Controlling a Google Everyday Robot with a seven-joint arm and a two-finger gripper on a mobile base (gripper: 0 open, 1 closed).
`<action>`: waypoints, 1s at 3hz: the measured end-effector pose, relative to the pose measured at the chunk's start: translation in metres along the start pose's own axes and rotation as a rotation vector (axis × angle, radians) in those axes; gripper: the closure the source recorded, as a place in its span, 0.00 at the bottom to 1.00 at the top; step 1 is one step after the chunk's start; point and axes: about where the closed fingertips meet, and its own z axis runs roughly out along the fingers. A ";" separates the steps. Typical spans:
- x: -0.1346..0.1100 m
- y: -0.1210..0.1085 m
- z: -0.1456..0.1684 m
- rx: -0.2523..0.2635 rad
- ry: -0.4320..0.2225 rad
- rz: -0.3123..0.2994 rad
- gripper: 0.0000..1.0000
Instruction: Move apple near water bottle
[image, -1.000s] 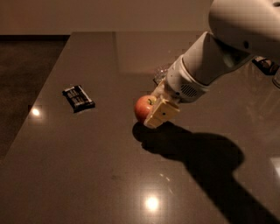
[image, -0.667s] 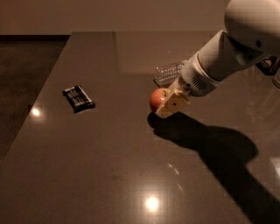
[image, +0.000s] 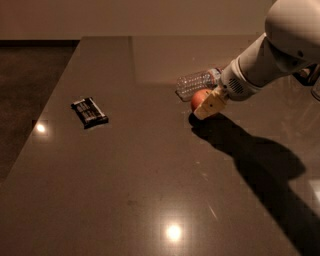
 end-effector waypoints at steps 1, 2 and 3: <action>0.001 -0.023 0.000 0.081 0.030 0.036 1.00; 0.000 -0.039 0.006 0.127 0.073 0.026 0.81; -0.001 -0.043 0.017 0.111 0.089 -0.005 0.58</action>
Offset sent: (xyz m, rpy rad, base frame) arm 0.0489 -0.0340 -0.0070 -0.1867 -0.0282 -0.1142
